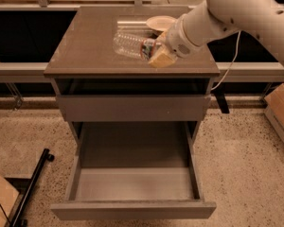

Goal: Place water bottle into middle drawer

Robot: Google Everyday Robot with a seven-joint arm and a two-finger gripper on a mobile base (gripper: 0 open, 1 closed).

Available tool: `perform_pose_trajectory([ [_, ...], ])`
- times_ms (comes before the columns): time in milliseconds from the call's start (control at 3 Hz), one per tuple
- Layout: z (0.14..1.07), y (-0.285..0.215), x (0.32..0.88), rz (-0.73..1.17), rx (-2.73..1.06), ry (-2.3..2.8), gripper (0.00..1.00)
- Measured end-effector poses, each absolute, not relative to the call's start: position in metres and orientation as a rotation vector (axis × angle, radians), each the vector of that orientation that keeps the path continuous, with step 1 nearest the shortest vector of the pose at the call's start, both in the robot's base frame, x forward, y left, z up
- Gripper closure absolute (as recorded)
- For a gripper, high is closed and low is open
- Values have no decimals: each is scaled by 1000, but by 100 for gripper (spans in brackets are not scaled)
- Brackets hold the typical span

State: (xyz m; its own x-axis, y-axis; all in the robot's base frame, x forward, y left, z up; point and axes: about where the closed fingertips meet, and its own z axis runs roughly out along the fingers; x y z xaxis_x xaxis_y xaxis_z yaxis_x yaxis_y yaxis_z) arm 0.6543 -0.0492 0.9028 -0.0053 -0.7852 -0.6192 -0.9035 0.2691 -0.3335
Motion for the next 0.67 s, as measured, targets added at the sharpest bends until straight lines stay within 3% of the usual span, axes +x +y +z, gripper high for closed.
perform_pose_trajectory([
  [667, 850, -31, 552, 324, -1988, 1635, 100],
])
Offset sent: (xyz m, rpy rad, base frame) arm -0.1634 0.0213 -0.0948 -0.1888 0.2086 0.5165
